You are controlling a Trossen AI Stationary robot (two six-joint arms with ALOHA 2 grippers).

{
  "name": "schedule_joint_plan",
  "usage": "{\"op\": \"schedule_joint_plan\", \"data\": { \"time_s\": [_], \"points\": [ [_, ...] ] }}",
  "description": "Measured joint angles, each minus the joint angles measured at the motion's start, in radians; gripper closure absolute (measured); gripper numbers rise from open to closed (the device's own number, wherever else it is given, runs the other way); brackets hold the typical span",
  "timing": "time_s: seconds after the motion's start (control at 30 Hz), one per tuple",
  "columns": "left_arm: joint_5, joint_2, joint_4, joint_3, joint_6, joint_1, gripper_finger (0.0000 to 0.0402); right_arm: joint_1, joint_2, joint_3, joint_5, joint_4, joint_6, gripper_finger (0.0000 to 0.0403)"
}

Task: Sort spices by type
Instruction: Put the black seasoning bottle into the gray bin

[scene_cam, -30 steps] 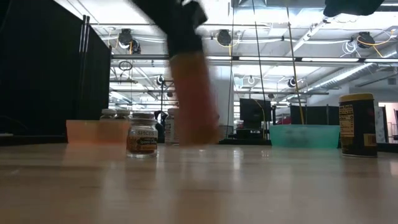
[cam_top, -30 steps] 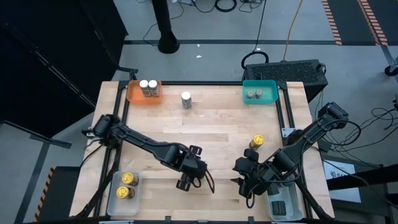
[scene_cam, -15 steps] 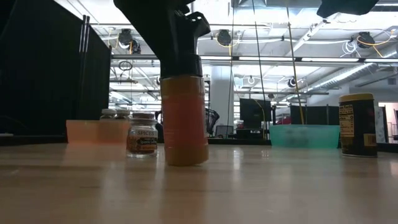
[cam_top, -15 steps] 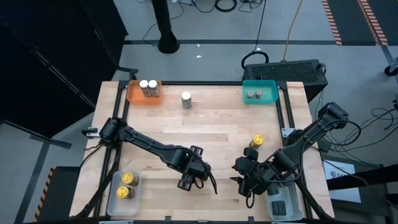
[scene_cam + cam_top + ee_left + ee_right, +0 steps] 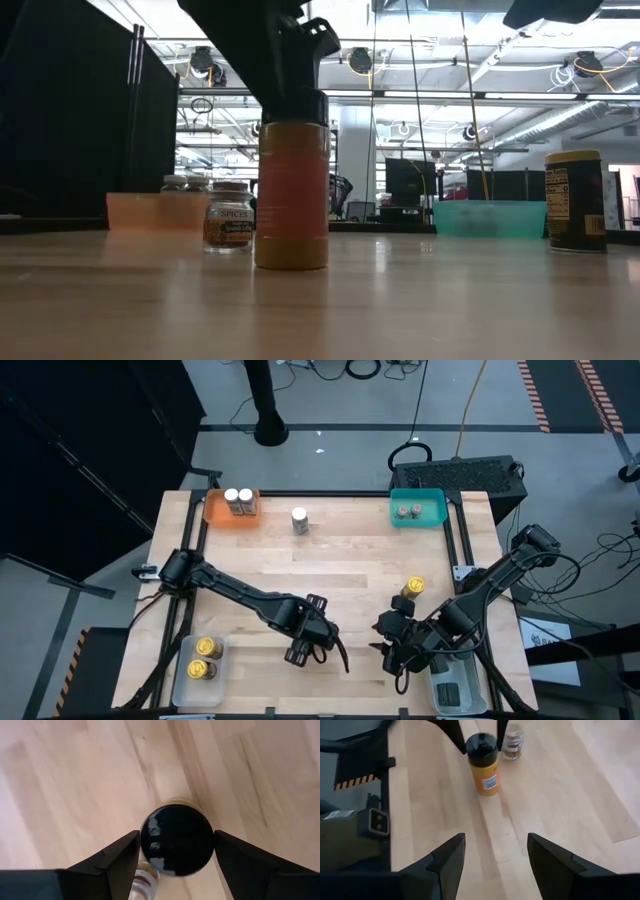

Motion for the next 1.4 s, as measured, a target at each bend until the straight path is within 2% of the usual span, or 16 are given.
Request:
{"op": "schedule_joint_plan", "data": {
  "time_s": [0.23,0.4,0.6,0.8,0.93,1.17,1.4],
  "points": [
    [-0.072,-0.090,-0.038,0.000,-0.003,-0.017,0.0142,-0.049,0.000,0.000,0.009,0.011,-0.033,0.0206],
    [-0.229,-0.161,-0.127,-0.004,-0.057,-0.083,0.0141,-0.105,0.004,0.000,0.008,0.108,-0.156,0.0206],
    [-0.255,-0.238,-0.052,-0.136,-0.128,-0.178,0.0141,-0.175,0.017,0.000,-0.025,0.263,-0.342,0.0206],
    [-0.251,-0.270,0.150,-0.315,-0.162,-0.232,0.0141,-0.246,0.084,0.027,-0.128,0.373,-0.466,0.0206],
    [-0.173,-0.270,0.266,-0.389,-0.160,-0.239,0.0141,-0.275,0.159,0.094,-0.134,0.361,-0.516,0.0199],
    [-0.098,-0.270,0.450,-0.457,-0.118,-0.230,0.0141,-0.281,0.304,0.222,-0.181,0.318,-0.632,0.0157],
    [-0.098,-0.270,0.478,-0.480,-0.117,-0.227,0.0141,-0.282,0.369,0.280,-0.183,0.260,-0.647,0.0121]
  ]
}}
